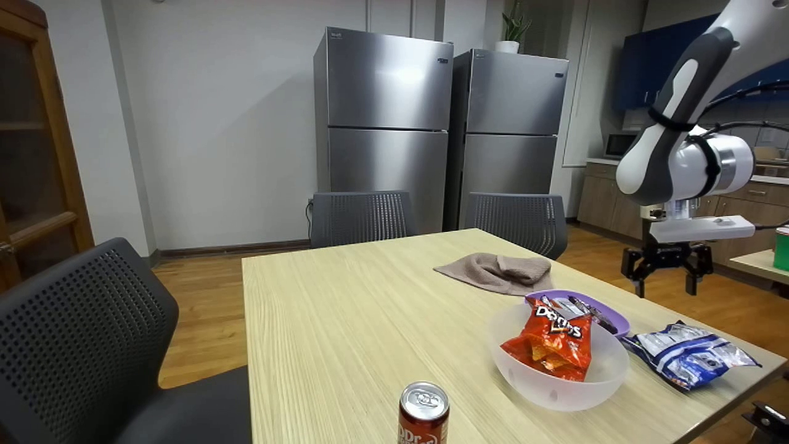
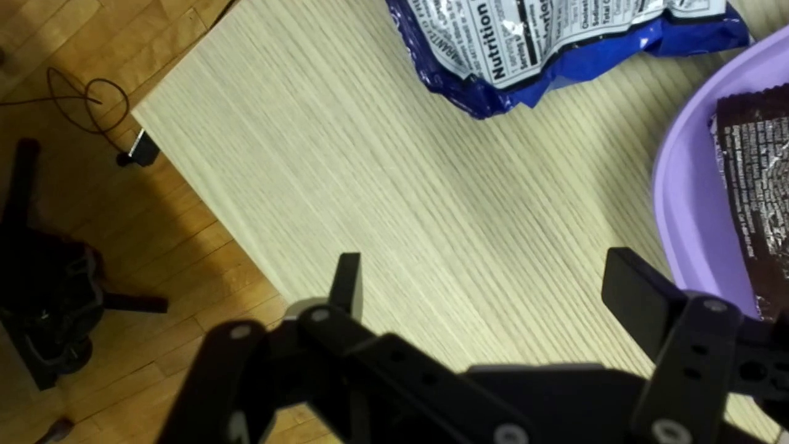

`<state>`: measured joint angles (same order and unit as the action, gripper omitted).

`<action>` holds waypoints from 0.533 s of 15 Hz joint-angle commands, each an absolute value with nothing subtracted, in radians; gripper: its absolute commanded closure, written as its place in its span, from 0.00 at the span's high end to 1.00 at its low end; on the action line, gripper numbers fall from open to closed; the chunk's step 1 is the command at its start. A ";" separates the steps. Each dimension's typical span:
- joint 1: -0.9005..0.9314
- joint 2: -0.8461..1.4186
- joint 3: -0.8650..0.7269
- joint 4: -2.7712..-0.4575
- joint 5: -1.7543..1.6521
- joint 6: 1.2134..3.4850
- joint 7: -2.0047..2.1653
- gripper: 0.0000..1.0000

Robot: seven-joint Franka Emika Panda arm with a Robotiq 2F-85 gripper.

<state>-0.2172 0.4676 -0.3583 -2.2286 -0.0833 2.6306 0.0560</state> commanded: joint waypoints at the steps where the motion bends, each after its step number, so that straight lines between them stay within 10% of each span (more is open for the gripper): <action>1: -0.273 0.406 -0.341 -2.297 -0.113 2.674 -0.054 1.00; 8: -0.386 0.315 -0.311 -2.411 -0.100 2.721 -0.325 1.00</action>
